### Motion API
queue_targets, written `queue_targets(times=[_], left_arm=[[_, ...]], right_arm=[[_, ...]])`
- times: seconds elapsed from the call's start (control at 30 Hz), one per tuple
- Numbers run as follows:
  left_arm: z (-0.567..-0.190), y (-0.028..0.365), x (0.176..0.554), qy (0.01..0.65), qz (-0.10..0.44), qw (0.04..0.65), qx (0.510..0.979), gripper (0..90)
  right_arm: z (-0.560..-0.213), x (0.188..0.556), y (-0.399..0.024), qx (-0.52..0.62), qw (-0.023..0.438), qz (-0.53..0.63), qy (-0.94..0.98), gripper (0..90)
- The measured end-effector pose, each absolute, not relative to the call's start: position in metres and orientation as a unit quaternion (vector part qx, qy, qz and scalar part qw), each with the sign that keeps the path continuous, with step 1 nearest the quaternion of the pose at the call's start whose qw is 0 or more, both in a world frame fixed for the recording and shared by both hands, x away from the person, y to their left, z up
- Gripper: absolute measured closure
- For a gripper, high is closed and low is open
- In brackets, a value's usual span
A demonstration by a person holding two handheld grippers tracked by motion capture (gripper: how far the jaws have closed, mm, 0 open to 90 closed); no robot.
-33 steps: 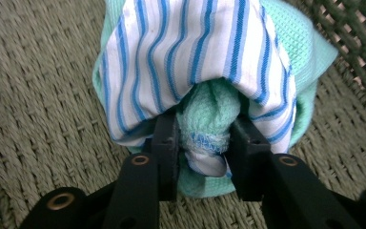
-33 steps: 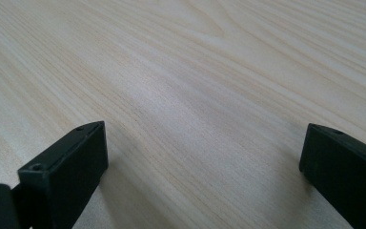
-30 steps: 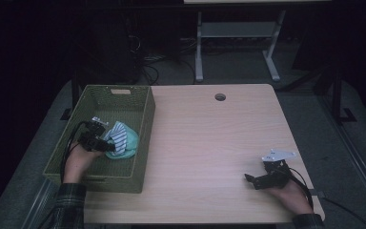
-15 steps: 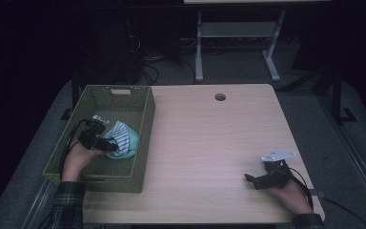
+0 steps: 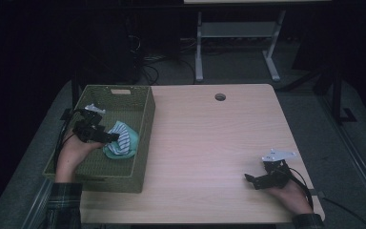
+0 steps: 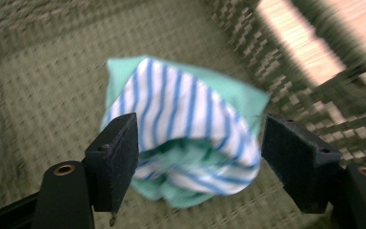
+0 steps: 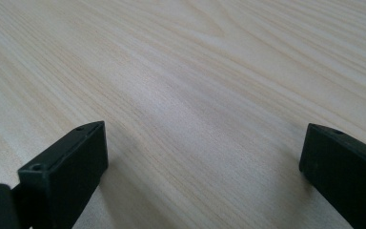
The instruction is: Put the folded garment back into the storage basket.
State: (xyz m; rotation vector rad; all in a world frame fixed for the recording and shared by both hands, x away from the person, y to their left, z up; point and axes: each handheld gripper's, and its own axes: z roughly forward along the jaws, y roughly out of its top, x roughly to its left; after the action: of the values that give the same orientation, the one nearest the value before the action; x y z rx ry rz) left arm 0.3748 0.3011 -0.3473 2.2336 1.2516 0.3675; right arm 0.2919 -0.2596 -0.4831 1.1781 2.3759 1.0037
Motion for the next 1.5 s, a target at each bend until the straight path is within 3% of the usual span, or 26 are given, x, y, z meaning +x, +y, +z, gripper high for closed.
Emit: queue_targets(times=[0.23, 0.5, 1.5], left_arm=[[-0.335, 0.275, 0.373, 0.443, 0.132, 0.303, 0.834, 17.9], [-0.324, 0.25, 0.372, 0.419, 0.125, 0.332, 0.836, 14.2], [-0.347, 0.136, 0.356, 0.324, 0.112, 0.397, 0.852, 13.4]], right_arm=[[-0.483, 0.292, -0.26, 0.41, 0.153, 0.35, 0.828, 2.1], [-0.483, 0.292, -0.26, 0.411, 0.152, 0.35, 0.828, 2.1], [-0.483, 0.292, -0.26, 0.411, 0.153, 0.351, 0.828, 2.1]])
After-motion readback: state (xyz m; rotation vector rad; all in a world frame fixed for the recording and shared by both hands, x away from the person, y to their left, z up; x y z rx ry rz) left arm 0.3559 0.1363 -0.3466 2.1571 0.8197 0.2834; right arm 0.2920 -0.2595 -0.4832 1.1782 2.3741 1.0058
